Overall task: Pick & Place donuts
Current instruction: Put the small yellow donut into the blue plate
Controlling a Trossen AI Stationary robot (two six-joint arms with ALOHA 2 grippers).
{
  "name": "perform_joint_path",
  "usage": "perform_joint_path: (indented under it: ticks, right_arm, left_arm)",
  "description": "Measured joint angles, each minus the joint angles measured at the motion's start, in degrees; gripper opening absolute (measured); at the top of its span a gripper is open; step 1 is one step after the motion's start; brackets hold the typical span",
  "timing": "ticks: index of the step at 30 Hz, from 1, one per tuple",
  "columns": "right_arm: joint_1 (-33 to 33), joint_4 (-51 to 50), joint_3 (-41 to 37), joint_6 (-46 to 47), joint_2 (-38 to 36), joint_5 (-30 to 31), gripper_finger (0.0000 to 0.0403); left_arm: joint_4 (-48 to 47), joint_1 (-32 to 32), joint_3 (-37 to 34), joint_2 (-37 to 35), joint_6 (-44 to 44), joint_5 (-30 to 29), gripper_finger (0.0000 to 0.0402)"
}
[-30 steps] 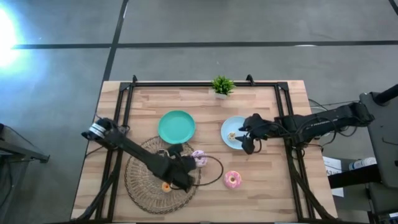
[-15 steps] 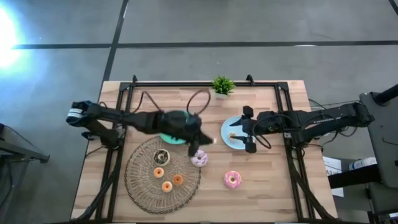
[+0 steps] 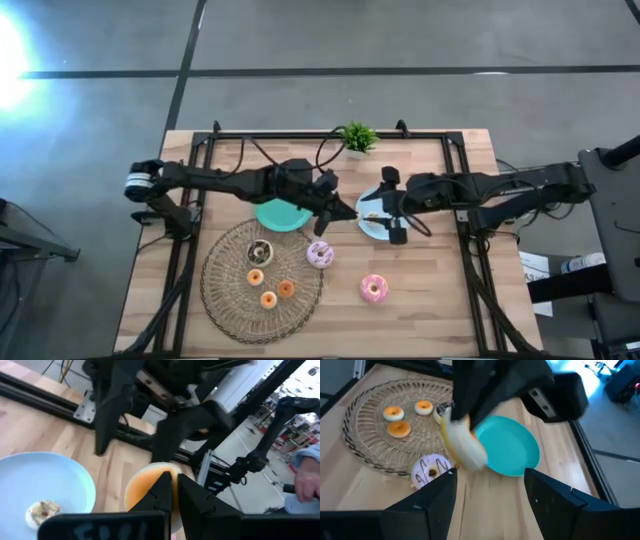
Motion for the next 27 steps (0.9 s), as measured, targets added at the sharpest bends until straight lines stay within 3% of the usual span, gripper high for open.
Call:
perform_joint_path:
  ticks: [15, 27]
  right_arm:
    - [-0.02, -2.31, 3.36, 0.02, 4.7, -1.07, 0.0211]
    - [-0.09, -3.78, 3.29, 2.22, 4.7, -1.22, 0.0087]
  left_arm:
    - [0.49, 1.01, 0.03, 2.06, -0.02, 1.48, 0.0]
    - [5.04, 0.99, 0.15, 2.08, -2.49, -1.01, 0.0015]
